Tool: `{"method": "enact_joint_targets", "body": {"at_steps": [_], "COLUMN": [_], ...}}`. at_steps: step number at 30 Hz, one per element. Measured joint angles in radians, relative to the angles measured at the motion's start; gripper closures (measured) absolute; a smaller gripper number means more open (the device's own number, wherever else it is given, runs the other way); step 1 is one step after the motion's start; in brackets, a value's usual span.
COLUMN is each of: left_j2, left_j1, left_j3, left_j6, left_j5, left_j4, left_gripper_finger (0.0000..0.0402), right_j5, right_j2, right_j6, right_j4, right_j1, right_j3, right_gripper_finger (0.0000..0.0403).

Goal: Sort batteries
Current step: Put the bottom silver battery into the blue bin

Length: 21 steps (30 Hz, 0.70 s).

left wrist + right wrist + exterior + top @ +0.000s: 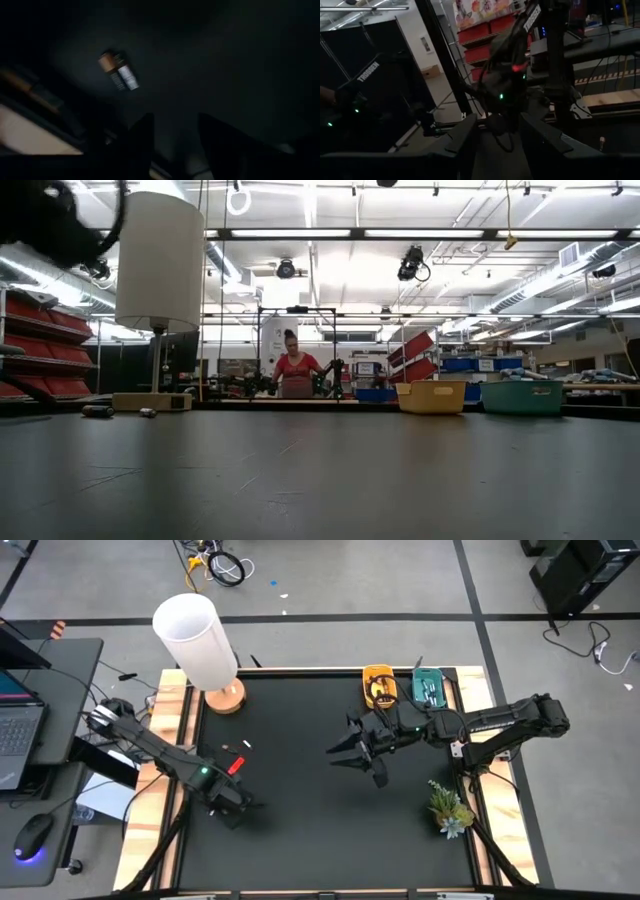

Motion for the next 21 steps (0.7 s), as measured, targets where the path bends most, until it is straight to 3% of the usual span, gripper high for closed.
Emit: {"method": "enact_joint_targets", "body": {"at_steps": [5, 11, 21], "left_j2": [0.0, -0.001, -0.001], "left_j1": [-0.005, -0.006, -0.007], "left_j3": [-0.08, -0.176, -0.277], "left_j6": [-0.04, -0.053, -0.078], "left_j5": [-0.018, -0.026, -0.026], "left_j4": [0.005, 0.138, 0.207], "left_gripper_finger": [0.0208, 0.0211, 0.0211], "right_j5": [0.005, 0.029, 0.031], "right_j2": [0.0, 0.0, 0.0], "right_j6": [0.007, 0.007, 0.031], "right_j4": [0.0, 0.0, 0.0], "right_j1": [0.024, 0.039, 0.044], "right_j3": [0.0, 0.0, 0.0], "right_gripper_finger": [0.0249, 0.0249, 0.0249]}}
